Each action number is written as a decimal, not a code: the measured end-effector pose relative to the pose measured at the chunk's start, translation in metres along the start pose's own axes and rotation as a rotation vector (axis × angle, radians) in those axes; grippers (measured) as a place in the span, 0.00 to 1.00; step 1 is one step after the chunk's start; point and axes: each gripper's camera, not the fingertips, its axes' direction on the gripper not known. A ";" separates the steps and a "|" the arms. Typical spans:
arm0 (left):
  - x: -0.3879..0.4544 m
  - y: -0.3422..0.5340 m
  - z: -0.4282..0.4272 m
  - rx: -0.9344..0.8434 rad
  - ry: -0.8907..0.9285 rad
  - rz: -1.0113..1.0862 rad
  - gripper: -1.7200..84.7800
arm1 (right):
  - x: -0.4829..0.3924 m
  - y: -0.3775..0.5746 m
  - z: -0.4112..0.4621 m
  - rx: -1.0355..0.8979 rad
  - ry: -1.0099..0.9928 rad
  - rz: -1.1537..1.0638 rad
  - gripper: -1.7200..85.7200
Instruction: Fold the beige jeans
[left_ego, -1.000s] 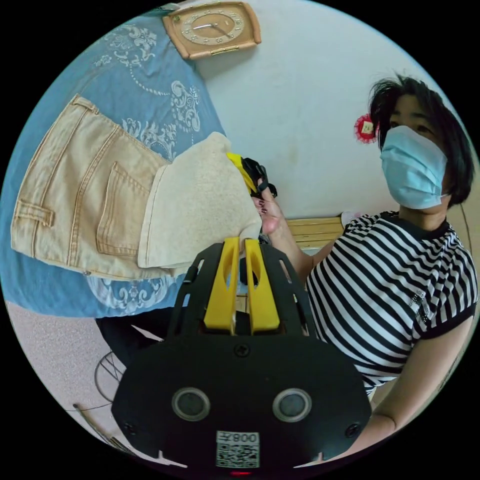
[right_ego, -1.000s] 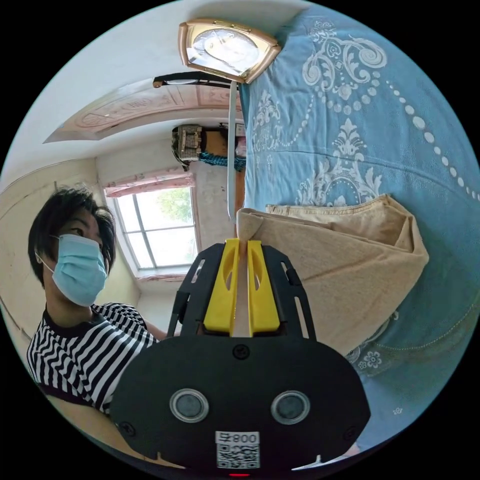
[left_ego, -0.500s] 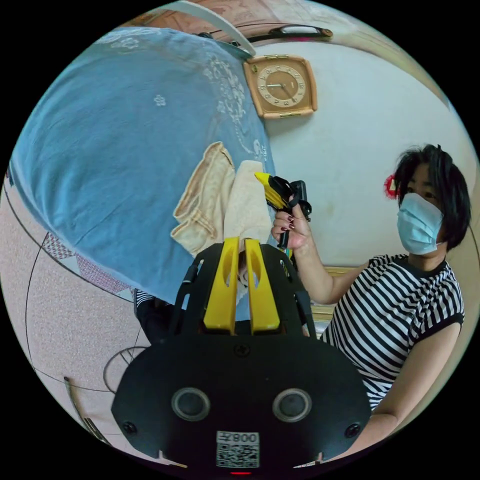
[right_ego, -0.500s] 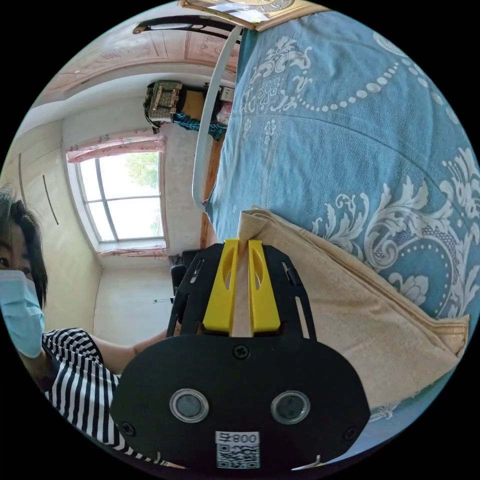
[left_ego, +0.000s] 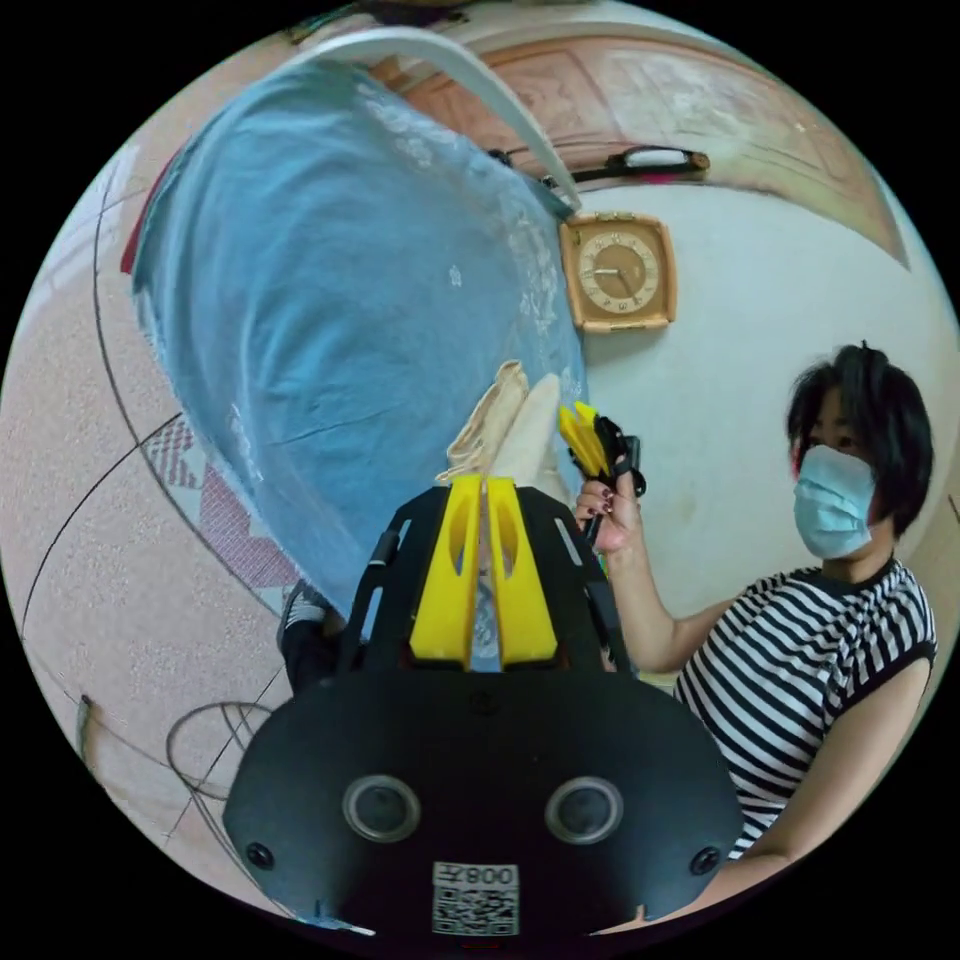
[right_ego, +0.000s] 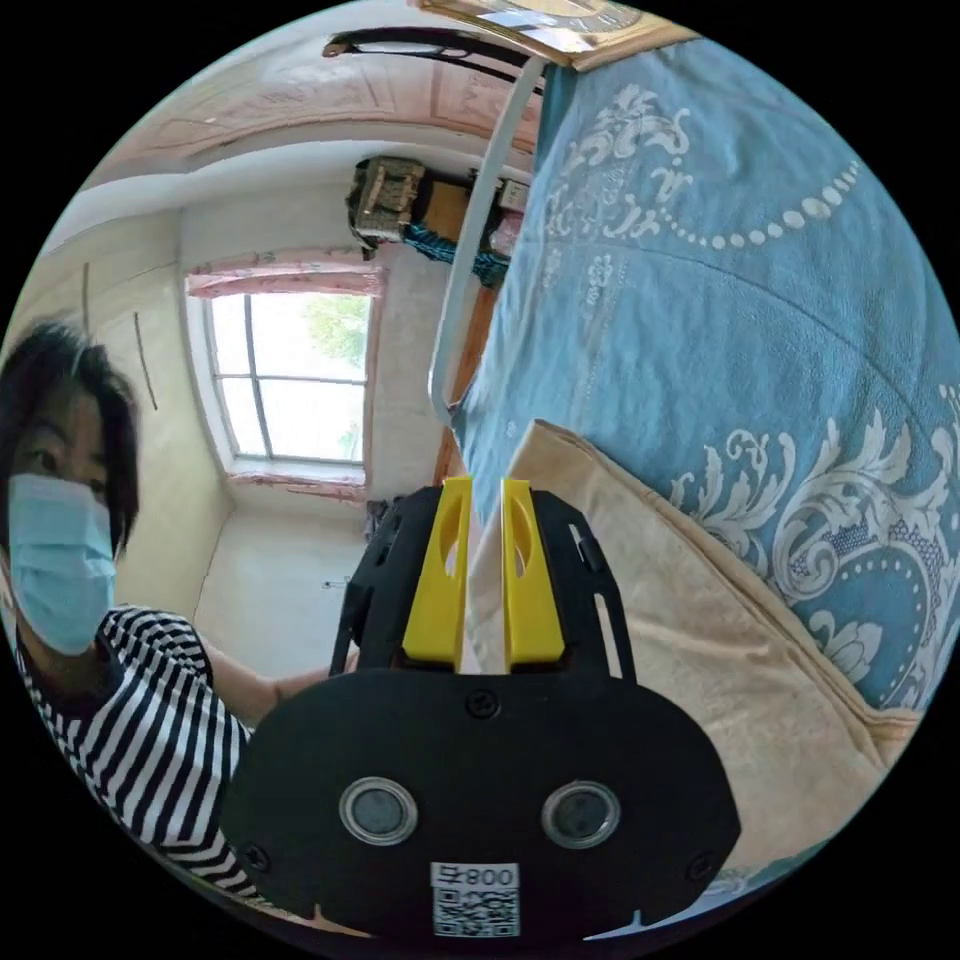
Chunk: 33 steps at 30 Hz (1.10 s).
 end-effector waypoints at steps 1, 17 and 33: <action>0.004 -0.001 0.000 0.007 0.015 0.028 0.03 | -0.009 0.001 -0.002 0.010 0.005 -0.028 0.05; -0.024 -0.034 0.047 -0.194 -0.118 0.158 0.02 | -0.017 -0.044 0.077 -0.226 0.209 -0.098 0.02; -0.018 -0.021 0.037 -0.154 -0.122 0.119 0.05 | 0.012 0.010 0.004 -0.181 0.099 -0.113 0.03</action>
